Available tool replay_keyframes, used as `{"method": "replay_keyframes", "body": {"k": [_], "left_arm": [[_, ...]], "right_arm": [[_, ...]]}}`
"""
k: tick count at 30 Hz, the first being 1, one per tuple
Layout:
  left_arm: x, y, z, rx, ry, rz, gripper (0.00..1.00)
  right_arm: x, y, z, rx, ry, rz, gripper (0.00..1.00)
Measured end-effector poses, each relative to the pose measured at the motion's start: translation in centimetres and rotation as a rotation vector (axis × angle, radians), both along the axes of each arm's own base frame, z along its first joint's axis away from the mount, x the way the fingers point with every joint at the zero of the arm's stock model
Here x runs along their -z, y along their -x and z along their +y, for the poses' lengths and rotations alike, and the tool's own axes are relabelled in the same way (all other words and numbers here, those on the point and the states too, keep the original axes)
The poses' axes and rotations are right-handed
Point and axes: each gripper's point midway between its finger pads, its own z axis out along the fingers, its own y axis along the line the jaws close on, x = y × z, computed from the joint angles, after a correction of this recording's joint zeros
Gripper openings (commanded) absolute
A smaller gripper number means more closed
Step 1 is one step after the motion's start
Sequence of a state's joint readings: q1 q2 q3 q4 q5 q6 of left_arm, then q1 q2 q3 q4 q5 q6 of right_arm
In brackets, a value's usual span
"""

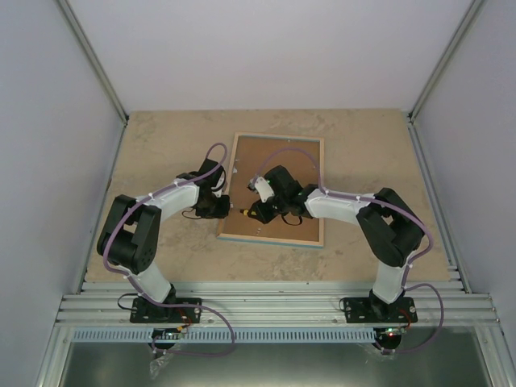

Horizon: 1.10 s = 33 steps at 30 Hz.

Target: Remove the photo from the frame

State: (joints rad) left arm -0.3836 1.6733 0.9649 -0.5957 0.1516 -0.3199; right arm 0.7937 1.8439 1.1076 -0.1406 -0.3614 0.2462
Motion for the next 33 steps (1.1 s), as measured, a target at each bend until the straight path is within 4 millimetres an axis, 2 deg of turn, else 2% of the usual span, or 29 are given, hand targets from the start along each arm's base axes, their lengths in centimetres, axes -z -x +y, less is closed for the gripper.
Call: {"method": "replay_keyframes", "body": {"k": [17, 22, 27, 30, 33], "left_arm": [[0.0, 0.0, 0.0, 0.000, 0.000, 0.000, 0.17], [0.0, 0.0, 0.0, -0.005, -0.001, 0.000, 0.25], [-0.6, -0.3, 0.0, -0.024, 0.009, -0.018, 0.41], [-1.7, -0.8, -0.1, -0.038, 0.019, -0.059, 0.48], [-3.8, -1.5, -0.2, -0.066, 0.049, -0.122, 0.50]], "right_arm": [[0.4, -1.1, -0.6, 0.067, 0.014, -0.022, 0.00], [0.3, -1.0, -0.8, 0.069, 0.009, -0.027, 0.00], [-0.1, -0.8, -1.8, 0.081, 0.007, -0.031, 0.01], [-1.1, -0.7, -2.3, 0.091, -0.008, -0.050, 0.01], [-2.9, -1.0, -2.5, 0.104, -0.037, -0.093, 0.01]]}}
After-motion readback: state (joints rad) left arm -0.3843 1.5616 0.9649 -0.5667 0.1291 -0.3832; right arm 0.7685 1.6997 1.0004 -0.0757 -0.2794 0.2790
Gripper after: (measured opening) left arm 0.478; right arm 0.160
